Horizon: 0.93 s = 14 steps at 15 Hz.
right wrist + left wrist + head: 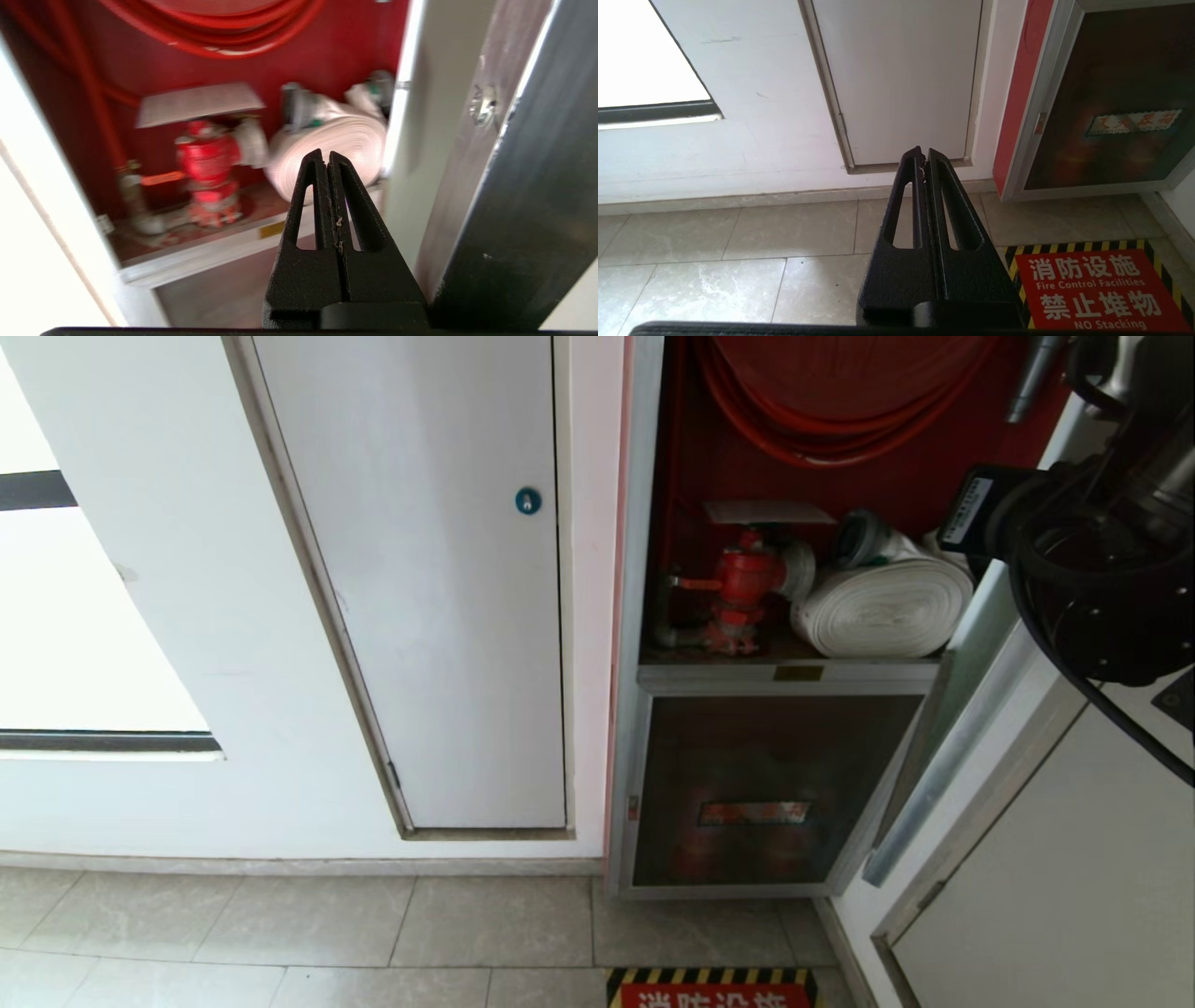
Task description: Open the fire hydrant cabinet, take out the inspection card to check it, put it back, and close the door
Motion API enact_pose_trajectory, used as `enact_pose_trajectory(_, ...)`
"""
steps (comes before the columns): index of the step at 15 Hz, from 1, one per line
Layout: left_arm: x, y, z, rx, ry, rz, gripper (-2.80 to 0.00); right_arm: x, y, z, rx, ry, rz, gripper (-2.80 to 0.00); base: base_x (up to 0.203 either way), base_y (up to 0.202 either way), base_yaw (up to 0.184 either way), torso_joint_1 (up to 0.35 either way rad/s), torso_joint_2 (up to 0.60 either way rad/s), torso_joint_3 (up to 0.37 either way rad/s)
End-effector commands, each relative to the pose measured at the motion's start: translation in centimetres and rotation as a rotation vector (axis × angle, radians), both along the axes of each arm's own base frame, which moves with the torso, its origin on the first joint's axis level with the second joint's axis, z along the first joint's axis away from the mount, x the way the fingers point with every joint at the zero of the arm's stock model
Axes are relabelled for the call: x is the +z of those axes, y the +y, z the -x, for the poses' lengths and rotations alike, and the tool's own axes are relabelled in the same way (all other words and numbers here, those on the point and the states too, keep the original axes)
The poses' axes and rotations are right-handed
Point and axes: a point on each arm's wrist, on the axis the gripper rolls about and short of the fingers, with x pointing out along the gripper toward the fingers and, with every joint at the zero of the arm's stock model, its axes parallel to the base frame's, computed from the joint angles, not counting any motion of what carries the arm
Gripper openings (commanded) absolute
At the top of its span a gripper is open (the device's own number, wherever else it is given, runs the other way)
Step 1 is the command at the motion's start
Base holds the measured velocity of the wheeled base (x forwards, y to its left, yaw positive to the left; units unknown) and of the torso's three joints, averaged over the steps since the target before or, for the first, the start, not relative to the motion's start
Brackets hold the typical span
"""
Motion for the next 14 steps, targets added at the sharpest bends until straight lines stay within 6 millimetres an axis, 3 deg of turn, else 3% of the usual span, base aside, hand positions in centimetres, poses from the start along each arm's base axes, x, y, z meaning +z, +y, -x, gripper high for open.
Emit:
enact_pose_trajectory(1, 0.0, 0.0, 0.0, 0.000, 0.001, 0.000, -2.80, 0.0, -1.1, 0.5, -0.036, -0.006, -0.003, -2.80, 0.000, 0.000, 0.000, 0.000, 0.00, 0.000)
enact_pose_trajectory(4, 0.0, 0.0, 0.0, 0.000, 0.001, 0.000, -2.80, 0.0, -2.3, 1.0, -0.066, -0.009, -0.003, -2.80, 0.000, 0.000, 0.000, 0.000, 0.00, 0.000)
enact_pose_trajectory(14, 0.0, 0.0, 0.0, 0.000, 0.001, -0.001, -2.80, 0.2, -3.1, 3.7, -0.056, -0.025, -0.007, -2.80, 0.000, 0.000, 0.000, 0.000, 0.00, 0.000)
